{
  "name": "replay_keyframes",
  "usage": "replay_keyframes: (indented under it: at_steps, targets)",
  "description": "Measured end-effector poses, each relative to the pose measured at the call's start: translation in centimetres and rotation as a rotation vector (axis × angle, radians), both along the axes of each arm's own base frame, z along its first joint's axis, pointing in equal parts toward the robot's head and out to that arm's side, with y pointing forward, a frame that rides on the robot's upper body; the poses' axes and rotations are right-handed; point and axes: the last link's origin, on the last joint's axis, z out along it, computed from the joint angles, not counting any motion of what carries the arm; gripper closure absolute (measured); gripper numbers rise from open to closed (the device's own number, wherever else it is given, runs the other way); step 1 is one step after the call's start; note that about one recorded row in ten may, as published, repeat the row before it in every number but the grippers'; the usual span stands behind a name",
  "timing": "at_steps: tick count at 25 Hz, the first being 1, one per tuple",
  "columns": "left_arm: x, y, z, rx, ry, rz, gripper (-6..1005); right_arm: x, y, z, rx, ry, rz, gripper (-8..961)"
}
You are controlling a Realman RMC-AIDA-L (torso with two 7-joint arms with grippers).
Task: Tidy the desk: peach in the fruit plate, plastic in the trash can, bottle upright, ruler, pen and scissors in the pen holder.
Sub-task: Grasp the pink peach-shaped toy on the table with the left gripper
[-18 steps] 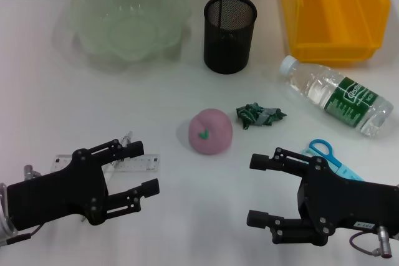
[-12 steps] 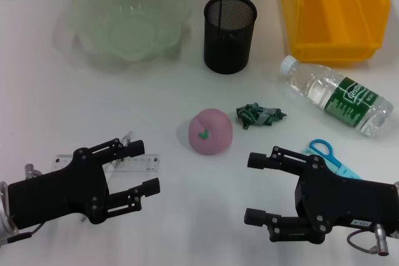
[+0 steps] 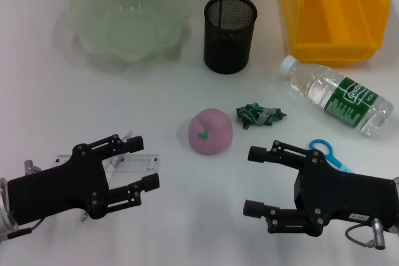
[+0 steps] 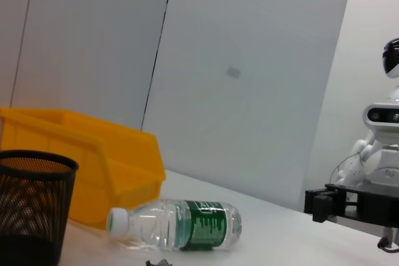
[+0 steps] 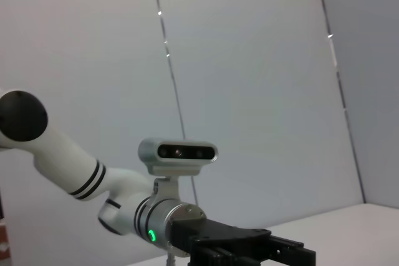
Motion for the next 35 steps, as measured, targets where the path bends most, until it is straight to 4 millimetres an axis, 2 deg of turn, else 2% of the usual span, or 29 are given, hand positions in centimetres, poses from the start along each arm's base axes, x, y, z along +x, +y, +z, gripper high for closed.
replay_keyframes:
  at_steps: [17, 20, 21, 22, 25, 26, 27, 30, 31, 35]
  targets:
    - [1.2, 2.8, 0.1, 0.044, 0.009, -0.005, 246, 1.0, 0.3, 0.4, 0.086, 0.051, -0.135, 114]
    - [2.1, 4.8, 0.1, 0.022, 0.002, 0.042, 246, 1.6, -0.2, 0.9, 0.131, 0.069, -0.16, 114]
    - [2.1, 4.8, 0.1, 0.022, 0.002, 0.042, 246, 1.9, -0.5, 1.1, 0.15, 0.075, -0.182, 114]
    - [2.6, 6.1, -0.1, -0.026, 0.039, 0.071, 246, 2.2, -0.7, 1.3, 0.161, 0.078, -0.196, 114]
    - [3.2, 8.0, -0.2, -0.085, 0.134, 0.114, 246, 3.1, -1.4, 1.7, 0.187, 0.083, -0.24, 114]
    - [3.2, 8.0, -0.2, -0.085, 0.134, 0.114, 246, 3.3, -1.6, 1.8, 0.192, 0.083, -0.25, 114]
    - [4.1, 9.1, -0.3, -0.114, 0.225, 0.113, 246, 3.4, -1.8, 1.8, 0.194, 0.082, -0.257, 114]
    - [4.7, 9.5, -0.4, -0.129, 0.267, 0.098, 246, 3.7, -2.2, 1.8, 0.196, 0.08, -0.268, 114]
    - [6.0, 10.2, -0.5, -0.152, 0.329, 0.062, 246, 3.7, -2.3, 1.8, 0.196, 0.08, -0.269, 114]
    - [7.7, 11.1, -1.0, -0.171, 0.407, 0.003, 246, 3.9, -2.5, 1.8, 0.194, 0.077, -0.274, 114]
